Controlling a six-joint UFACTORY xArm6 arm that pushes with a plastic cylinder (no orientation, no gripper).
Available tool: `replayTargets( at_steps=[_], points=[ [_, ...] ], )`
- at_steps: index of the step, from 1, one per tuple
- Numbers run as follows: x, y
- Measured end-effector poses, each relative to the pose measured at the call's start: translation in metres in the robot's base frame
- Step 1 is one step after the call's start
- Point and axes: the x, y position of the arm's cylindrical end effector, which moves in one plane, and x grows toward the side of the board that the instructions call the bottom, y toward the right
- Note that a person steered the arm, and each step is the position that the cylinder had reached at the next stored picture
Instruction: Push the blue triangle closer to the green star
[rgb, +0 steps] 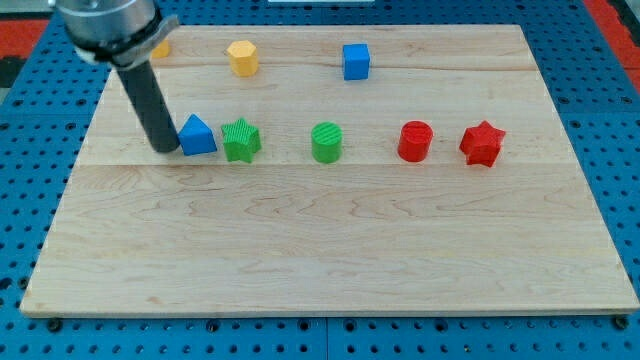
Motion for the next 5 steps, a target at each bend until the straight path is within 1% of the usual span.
replayTargets(
  at_steps=[1, 2, 3, 4, 5],
  points=[
    [-0.017, 0.005],
    [0.002, -0.039],
    [0.057, -0.024],
    [0.019, 0.053],
    [-0.043, 0.069]
  ],
)
